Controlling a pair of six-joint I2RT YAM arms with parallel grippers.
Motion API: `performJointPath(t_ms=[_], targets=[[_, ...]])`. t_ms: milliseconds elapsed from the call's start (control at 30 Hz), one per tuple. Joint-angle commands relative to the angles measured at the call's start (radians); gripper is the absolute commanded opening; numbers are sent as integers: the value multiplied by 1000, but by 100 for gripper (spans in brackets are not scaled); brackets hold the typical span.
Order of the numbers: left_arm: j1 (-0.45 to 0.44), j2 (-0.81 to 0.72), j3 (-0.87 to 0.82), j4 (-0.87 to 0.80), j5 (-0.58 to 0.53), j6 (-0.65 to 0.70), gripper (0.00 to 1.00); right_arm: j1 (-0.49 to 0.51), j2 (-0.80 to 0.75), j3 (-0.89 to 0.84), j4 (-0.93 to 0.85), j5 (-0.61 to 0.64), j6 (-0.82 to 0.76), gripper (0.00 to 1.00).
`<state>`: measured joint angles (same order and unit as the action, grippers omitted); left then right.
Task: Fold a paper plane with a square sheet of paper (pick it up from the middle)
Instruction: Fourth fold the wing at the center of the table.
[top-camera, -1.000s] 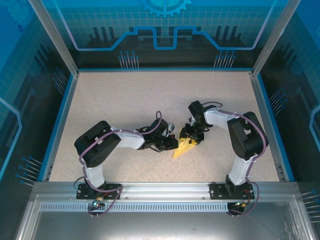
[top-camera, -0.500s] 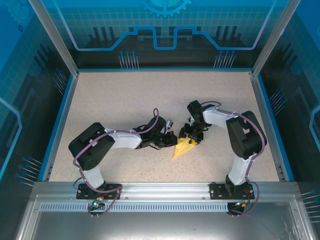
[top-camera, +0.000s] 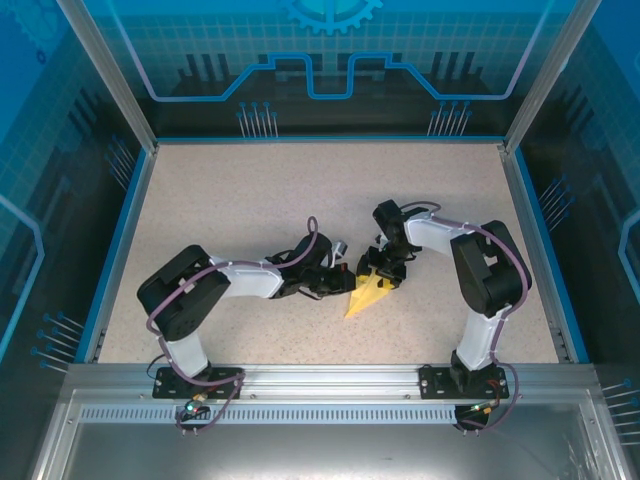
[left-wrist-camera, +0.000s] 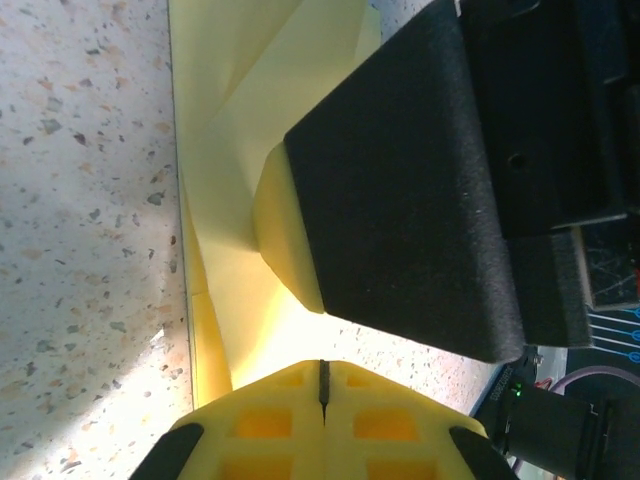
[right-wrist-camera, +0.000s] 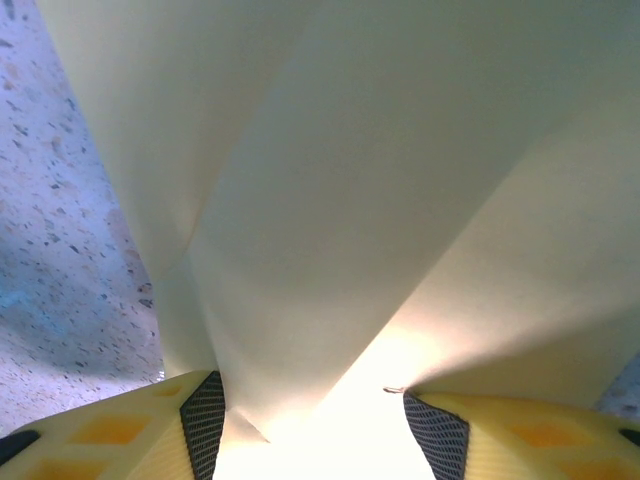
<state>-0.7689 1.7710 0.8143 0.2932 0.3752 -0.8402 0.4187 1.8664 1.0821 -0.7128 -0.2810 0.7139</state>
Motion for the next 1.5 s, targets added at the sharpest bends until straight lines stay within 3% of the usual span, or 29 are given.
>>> performJointPath(t_ms=[0, 667, 1467], targets=[[-7, 32, 19, 7, 33, -5, 0, 31, 198, -103, 121, 160, -26, 60], [-17, 81, 37, -61, -18, 8, 0, 31, 205, -99, 121, 156, -25, 59], [-20, 102, 39, -37, 13, 1, 0, 39, 231, -96, 110, 187, -29, 55]])
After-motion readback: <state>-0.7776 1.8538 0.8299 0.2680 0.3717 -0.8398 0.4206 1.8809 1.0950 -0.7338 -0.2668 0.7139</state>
